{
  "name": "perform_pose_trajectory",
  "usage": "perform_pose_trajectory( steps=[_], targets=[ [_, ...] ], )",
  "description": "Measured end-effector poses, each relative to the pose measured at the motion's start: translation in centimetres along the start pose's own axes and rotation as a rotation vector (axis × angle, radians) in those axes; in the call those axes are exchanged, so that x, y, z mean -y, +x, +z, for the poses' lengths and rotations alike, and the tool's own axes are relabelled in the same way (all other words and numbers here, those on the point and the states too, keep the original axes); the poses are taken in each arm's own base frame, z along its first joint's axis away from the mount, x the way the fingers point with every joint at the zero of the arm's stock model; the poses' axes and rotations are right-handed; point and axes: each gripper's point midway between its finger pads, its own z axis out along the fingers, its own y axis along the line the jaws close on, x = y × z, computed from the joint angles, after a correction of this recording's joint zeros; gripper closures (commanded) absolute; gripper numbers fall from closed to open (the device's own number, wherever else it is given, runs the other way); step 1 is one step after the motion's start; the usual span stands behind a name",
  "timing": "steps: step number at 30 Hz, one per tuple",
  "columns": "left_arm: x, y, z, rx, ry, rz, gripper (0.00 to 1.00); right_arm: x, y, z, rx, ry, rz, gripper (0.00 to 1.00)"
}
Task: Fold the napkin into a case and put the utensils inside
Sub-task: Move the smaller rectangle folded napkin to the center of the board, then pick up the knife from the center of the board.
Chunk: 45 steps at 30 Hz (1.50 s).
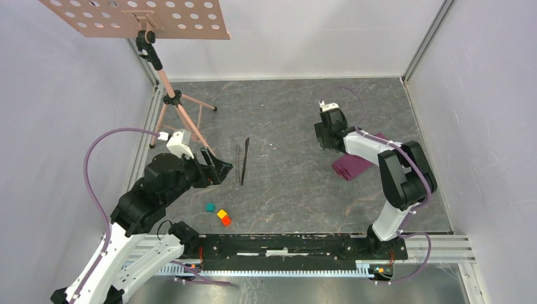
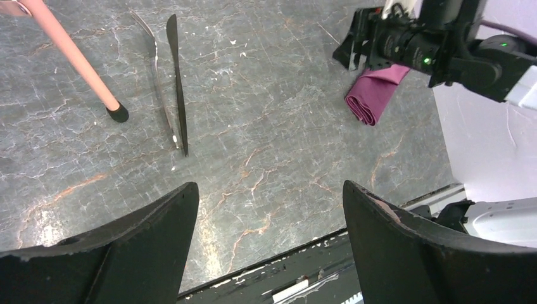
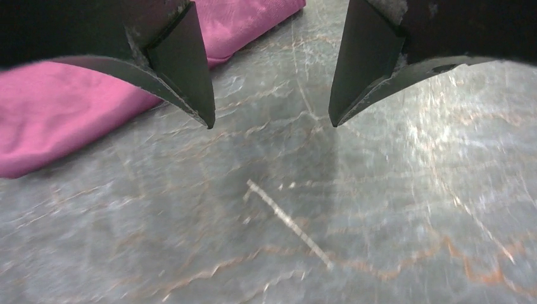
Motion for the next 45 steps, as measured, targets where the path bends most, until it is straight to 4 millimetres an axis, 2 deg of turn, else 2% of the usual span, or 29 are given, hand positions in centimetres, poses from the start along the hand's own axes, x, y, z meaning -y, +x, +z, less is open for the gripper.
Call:
perform_pose_trajectory(
  steps=[4,10,13,19,21,27,34,36,38,40,42,45],
  targets=[
    [0.1,-0.2,-0.4,0.014,0.011,-0.002,0.1,-0.7,3.1,0.3,-0.07,-0.019,-0.033,0.37],
    [0.3,-0.2,-0.7,0.017,0.026,0.003,0.1,0.3,4.1,0.2,-0.055,0.016,0.006,0.4],
    [0.4,-0.2,-1.0,0.021,0.038,0.009,0.1,2.6,5.8,-0.7,-0.064,0.072,0.046,0.41],
    [0.6,-0.3,-1.4,0.03,0.055,0.011,0.1,9.3,10.5,-2.9,-0.107,0.216,0.176,0.4],
    [0.6,-0.2,-1.4,0.026,0.059,0.012,0.1,10.2,11.2,-3.3,-0.117,0.235,0.189,0.4],
    [0.9,-0.2,-1.7,0.019,0.068,0.015,0.1,8.7,10.3,-3.5,-0.11,0.143,0.155,0.36],
    [1.0,-0.5,-1.9,0.025,0.072,0.017,0.09,9.1,4.0,-0.5,-0.057,0.129,0.164,0.35],
    [1.0,-0.4,-1.9,0.023,0.07,0.017,0.09,9.0,3.0,-0.3,-0.042,0.115,0.157,0.31],
    [0.8,-0.3,-1.9,0.019,0.064,0.018,0.08,8.1,2.4,-0.7,-0.026,0.075,0.141,0.28],
    [0.5,-0.3,-1.9,0.021,0.047,0.018,0.06,5.2,1.6,-1.6,-0.003,-0.017,0.12,0.25],
    [0.1,-0.3,-1.8,0.028,0.027,0.018,0.05,1.1,0.4,-2.9,0.04,-0.14,0.114,0.25],
    [-1.0,0.0,-1.4,0.04,-0.019,0.004,0.04,-8.0,-1.1,-6.3,0.134,-0.393,0.142,0.25]
  ],
)
